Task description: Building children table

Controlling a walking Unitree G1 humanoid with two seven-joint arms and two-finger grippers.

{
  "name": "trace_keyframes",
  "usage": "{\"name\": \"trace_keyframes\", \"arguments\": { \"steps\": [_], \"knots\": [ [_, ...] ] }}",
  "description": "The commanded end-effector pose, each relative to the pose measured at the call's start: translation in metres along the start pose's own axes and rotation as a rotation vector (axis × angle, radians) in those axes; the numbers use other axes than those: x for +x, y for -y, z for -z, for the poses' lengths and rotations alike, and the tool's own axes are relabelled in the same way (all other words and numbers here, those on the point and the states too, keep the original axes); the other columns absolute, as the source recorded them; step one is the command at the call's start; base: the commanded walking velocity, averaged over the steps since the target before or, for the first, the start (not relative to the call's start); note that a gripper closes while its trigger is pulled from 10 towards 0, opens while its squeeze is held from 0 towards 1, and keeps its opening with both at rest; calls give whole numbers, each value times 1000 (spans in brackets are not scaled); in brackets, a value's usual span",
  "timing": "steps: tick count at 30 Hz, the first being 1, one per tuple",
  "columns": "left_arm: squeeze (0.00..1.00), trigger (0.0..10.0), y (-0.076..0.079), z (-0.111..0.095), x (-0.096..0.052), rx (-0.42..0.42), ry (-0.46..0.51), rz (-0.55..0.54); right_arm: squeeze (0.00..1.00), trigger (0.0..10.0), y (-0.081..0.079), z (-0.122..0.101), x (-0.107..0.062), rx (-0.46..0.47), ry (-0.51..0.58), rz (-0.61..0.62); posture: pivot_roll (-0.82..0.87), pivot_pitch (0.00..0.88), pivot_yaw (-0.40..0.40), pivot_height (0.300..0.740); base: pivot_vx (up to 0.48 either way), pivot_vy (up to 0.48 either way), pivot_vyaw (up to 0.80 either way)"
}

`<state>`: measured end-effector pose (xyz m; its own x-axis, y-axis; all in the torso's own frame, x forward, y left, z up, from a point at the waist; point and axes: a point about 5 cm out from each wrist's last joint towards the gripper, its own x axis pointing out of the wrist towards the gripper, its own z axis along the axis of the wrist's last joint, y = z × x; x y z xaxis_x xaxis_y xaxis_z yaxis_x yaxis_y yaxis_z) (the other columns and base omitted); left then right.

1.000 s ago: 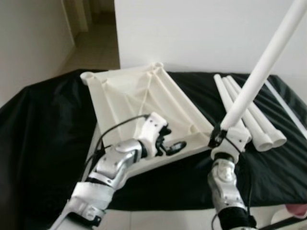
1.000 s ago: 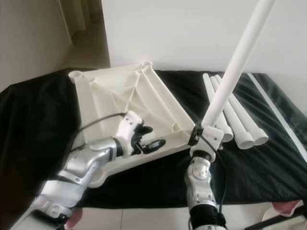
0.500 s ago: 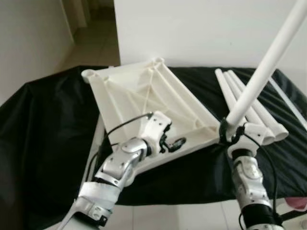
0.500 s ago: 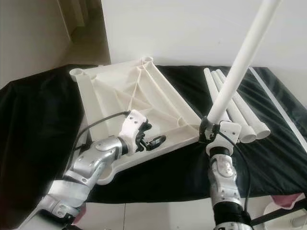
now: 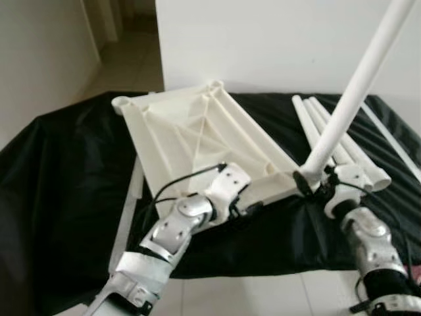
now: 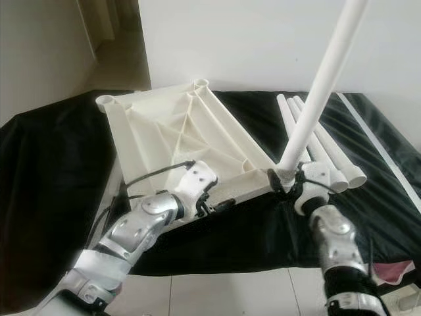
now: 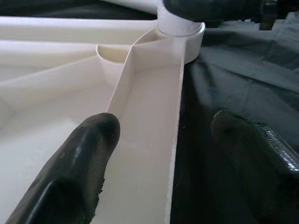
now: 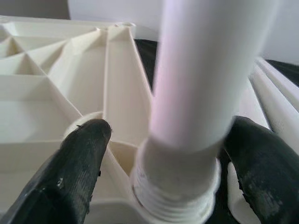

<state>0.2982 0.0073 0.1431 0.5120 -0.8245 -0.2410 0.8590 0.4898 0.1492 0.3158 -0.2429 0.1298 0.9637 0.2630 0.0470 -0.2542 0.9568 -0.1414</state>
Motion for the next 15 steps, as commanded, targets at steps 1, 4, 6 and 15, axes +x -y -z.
{"name": "trace_keyframes", "arguments": {
  "steps": [1, 4, 6, 15],
  "knots": [
    [0, 10000, 0, -1, 0, 35, 2, -68, 0, 10000, 2, 0, 2, -14, -19, -43, 44, 0, -9, 740, 0, 0, 0],
    [0, 10000, 0, -5, 0, 58, 24, -61, 0, 10000, 11, -5, 4, -41, -25, -50, 42, 0, -5, 740, 0, 0, 0],
    [0, 10000, -1, -6, 0, 55, 24, -58, 0, 10000, 13, -7, 5, -48, -25, -66, 41, 0, -3, 740, 0, 0, 0],
    [0, 10000, 0, -12, 3, 75, 50, -13, 0, 10000, 30, -14, 16, -123, -66, -97, 42, 0, 15, 740, 0, 0, 0]
  ]
}}
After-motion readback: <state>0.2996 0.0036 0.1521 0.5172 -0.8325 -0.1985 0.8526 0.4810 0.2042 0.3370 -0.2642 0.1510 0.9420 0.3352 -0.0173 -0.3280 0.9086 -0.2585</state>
